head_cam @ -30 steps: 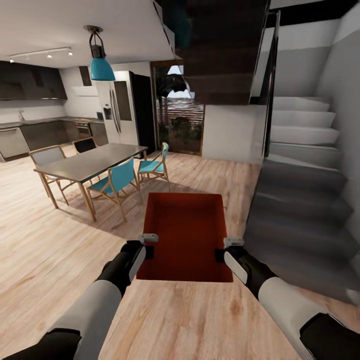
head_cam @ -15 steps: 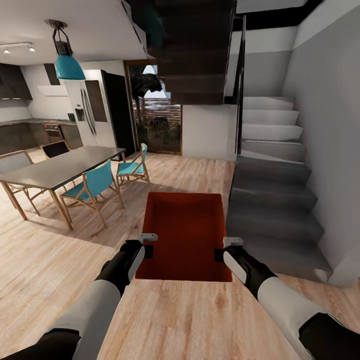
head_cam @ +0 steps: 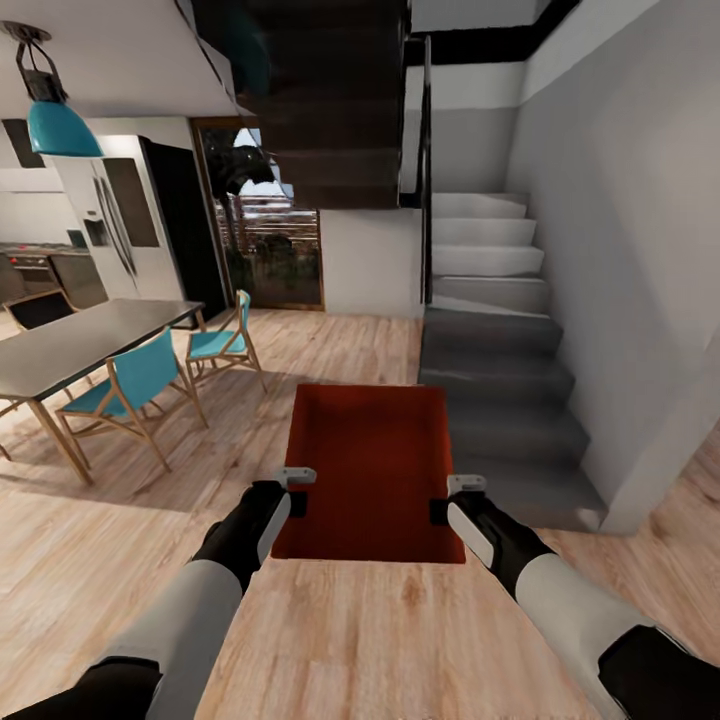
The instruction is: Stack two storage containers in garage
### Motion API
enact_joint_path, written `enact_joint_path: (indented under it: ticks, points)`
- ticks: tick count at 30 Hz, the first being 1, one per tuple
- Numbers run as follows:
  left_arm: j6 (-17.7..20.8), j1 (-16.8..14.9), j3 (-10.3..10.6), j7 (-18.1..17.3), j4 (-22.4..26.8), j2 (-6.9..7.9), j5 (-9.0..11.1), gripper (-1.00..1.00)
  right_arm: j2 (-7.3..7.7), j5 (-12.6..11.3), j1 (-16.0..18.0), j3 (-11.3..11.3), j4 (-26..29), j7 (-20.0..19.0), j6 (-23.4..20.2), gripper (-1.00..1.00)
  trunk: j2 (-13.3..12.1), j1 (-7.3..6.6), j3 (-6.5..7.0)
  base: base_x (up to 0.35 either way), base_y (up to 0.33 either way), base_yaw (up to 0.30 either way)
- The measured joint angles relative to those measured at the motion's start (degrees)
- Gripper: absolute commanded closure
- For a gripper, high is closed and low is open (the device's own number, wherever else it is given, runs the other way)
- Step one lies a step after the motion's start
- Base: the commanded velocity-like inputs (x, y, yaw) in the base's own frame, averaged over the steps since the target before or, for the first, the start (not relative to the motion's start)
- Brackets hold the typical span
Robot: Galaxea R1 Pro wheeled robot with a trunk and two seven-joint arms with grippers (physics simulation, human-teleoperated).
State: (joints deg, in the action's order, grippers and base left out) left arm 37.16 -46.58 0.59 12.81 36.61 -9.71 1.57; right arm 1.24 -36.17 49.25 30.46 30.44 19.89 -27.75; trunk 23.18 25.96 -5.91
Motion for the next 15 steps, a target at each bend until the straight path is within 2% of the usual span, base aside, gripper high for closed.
enact_joint_path:
  ticks: [1,3,4,6,8,10,12,14,15]
  points:
    - [0.2,0.0,-0.2,0.0,0.3,-0.27,-0.6,1.0,0.24,-0.8,0.0,0.3,0.0,0.0,0.3,1.0,0.0,0.0,0.0,0.0,0.0,-0.281]
    - [0.0,0.0,0.1,-0.1,0.0,0.27,0.4,1.0,-0.25,0.4,0.0,-0.2,0.0,0.1,-0.1,1.0,0.0,0.0,0.0,0.0,0.0,-0.281]
    - [-0.2,0.0,-0.1,0.0,-0.5,-0.25,0.0,1.0,0.28,-0.2,0.0,0.2,0.0,0.0,-0.4,1.0,0.0,0.0,0.0,0.0,0.0,-0.281]
    - [0.6,0.0,0.0,0.0,0.2,0.12,0.0,1.0,-0.16,0.1,0.0,-0.1,0.0,0.0,-0.4,1.0,0.0,0.0,0.0,0.0,0.0,-0.281]
    - [0.2,0.0,-0.1,0.0,0.3,-0.22,-0.6,1.0,0.19,-0.6,0.0,0.2,0.0,0.0,0.2,1.0,0.0,0.0,0.0,0.0,0.0,-0.281]
    - [0.1,0.0,0.1,-0.1,0.1,0.2,0.2,1.0,-0.18,0.2,0.0,-0.1,0.0,0.1,0.0,1.0,0.0,0.0,0.0,0.0,0.0,-0.281]
    - [0.5,0.0,-0.2,0.0,0.2,-0.13,-0.4,1.0,0.1,-0.4,0.0,0.2,0.1,0.0,-0.2,1.0,0.0,0.0,0.0,0.0,0.0,-0.281]
    - [-0.2,0.0,0.0,-0.1,-0.2,0.02,0.1,1.0,0.0,0.1,0.0,0.0,0.0,0.0,0.0,1.0,0.0,0.0,0.0,0.0,0.0,-0.281]
    - [0.3,0.0,-0.2,0.0,0.1,-0.28,-0.5,1.0,0.29,-0.7,0.0,0.3,0.1,0.0,0.0,1.0,0.0,0.0,0.0,0.0,0.0,-0.281]
